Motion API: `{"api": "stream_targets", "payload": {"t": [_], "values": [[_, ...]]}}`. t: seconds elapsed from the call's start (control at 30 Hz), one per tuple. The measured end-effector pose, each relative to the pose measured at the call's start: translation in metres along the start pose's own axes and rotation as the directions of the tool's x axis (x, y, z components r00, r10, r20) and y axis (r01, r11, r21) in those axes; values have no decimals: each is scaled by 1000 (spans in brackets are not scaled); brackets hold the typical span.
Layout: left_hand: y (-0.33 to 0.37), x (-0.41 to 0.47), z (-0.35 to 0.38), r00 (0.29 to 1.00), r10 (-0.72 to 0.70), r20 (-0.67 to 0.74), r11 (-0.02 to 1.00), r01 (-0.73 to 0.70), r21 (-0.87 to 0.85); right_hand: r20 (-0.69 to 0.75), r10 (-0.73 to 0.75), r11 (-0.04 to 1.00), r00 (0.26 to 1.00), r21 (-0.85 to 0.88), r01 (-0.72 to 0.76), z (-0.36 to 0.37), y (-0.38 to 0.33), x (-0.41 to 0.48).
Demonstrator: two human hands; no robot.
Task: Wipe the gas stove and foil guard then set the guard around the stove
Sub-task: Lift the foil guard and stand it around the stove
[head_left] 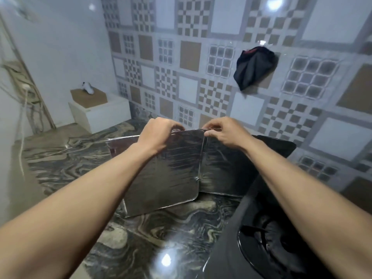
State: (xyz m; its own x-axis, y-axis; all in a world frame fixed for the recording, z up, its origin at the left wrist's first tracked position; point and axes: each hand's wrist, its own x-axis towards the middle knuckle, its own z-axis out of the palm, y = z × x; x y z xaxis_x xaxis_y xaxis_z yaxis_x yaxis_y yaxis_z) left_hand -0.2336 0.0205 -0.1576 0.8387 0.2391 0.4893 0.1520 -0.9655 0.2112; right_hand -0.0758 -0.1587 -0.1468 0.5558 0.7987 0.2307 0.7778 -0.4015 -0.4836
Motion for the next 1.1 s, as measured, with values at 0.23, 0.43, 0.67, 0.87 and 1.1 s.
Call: {"api": "stream_targets", "payload": {"t": [0.23, 0.43, 0.67, 0.87, 1.1], "values": [[6, 12, 21, 929, -102, -356, 918, 226, 327, -106, -55, 998, 993, 10, 56, -1, 1, 4], [52, 4, 44, 749, -575, -330, 803, 594, -51, -96, -61, 998, 994, 7, 61, -5, 6, 7], [68, 18, 51, 592, -806, -1, 517, 703, -488, -115, -62, 998, 991, 5, 63, -3, 16, 9], [67, 15, 43, 620, -782, 68, 458, 645, -611, -124, -75, 997, 990, 3, 76, -7, 25, 9], [79, 28, 33, 623, -774, 111, 445, 661, -604, -204, -68, 996, 977, -63, 56, -38, 43, 8]]}}
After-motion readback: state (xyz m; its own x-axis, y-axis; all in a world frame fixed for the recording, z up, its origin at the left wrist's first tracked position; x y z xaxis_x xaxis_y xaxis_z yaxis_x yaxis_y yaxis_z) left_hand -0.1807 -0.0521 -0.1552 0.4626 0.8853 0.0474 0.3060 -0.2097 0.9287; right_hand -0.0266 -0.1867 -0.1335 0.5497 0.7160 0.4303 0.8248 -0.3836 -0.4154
